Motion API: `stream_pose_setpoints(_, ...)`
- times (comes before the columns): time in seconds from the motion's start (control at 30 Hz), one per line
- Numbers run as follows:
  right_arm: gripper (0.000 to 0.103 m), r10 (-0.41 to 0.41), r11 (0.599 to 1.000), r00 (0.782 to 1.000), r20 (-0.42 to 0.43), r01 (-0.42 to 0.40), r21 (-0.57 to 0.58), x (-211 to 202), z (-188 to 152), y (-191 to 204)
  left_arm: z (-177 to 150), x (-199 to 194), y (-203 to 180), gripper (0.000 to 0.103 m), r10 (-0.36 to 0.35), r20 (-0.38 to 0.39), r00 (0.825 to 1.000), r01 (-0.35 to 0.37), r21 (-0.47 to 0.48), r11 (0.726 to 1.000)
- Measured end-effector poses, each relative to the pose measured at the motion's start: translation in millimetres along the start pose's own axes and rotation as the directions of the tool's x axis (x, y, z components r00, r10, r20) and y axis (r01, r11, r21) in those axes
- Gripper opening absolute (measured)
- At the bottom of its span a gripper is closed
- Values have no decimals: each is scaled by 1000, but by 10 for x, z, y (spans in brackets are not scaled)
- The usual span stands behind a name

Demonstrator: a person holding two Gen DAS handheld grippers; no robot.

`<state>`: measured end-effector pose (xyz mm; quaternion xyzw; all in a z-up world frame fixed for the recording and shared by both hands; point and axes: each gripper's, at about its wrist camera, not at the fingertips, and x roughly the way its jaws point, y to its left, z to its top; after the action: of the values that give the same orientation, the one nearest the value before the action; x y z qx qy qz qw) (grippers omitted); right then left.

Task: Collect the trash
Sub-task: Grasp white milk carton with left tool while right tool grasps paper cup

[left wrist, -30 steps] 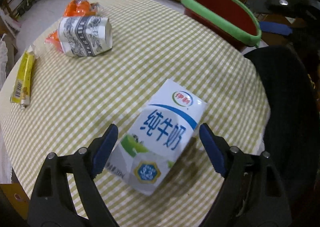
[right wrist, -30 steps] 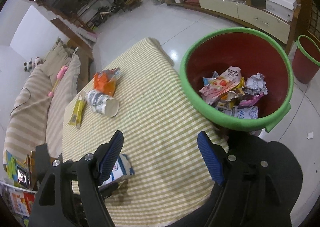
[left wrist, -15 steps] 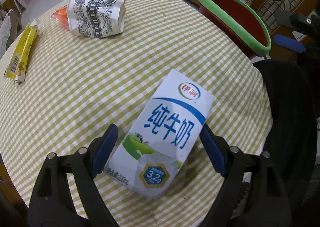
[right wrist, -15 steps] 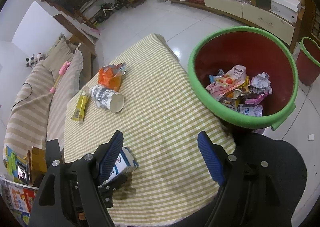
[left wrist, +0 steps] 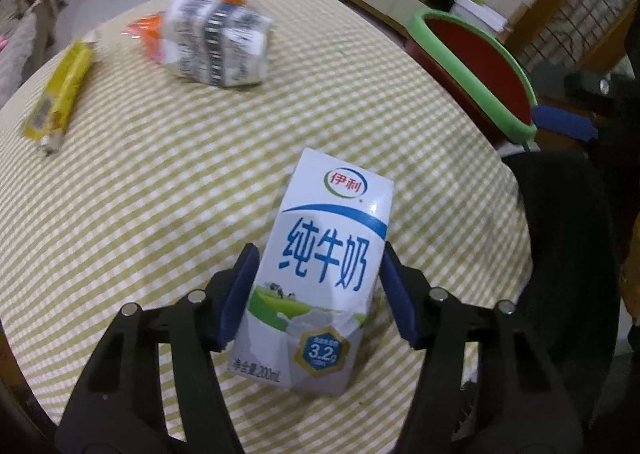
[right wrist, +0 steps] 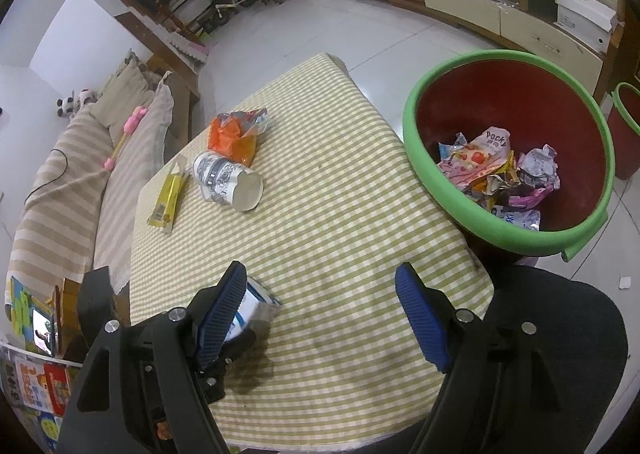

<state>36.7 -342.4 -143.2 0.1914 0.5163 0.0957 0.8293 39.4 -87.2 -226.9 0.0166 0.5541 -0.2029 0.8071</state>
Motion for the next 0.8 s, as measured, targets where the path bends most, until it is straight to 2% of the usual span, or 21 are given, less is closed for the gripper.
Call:
stream_pose_setpoints(0.13,74,-11,1000,1000,-17,11,-20,78,18,64,-57,-214,272,58,13,47,999,-7,-132,991)
stream_pose_setpoints(0.23,74,-14,998,999,-35,12,-54,180,65,175,-116,-367,423,58,45,77,996,-29,-190,981)
stream_pose_setpoints(0.37,74,-36,986,997,-72,23,-168,383,188,476,-235,-567,628,58,107,110,988,-76,-250,965)
stream_pose_setpoints(0.43,74,-47,973,995,-83,27,-227,482,259,634,-303,-649,724,58,112,119,987,-73,-288,955)
stream_pose_setpoints(0.5,75,-67,950,993,-96,34,-309,632,351,848,-320,-674,751,58,110,127,986,-66,-312,948)
stream_pose_setpoints(0.57,84,-86,928,991,-102,42,-370,774,433,1005,-351,-692,784,59,110,134,985,-60,-329,942)
stream_pose_setpoints(0.67,84,-131,888,985,-115,66,-454,1051,537,1204,-361,-687,826,59,103,139,985,-49,-349,936)
stream_pose_setpoints(0.8,84,-192,853,973,-127,102,-512,1429,666,1351,-388,-753,898,58,110,150,983,-48,-367,929)
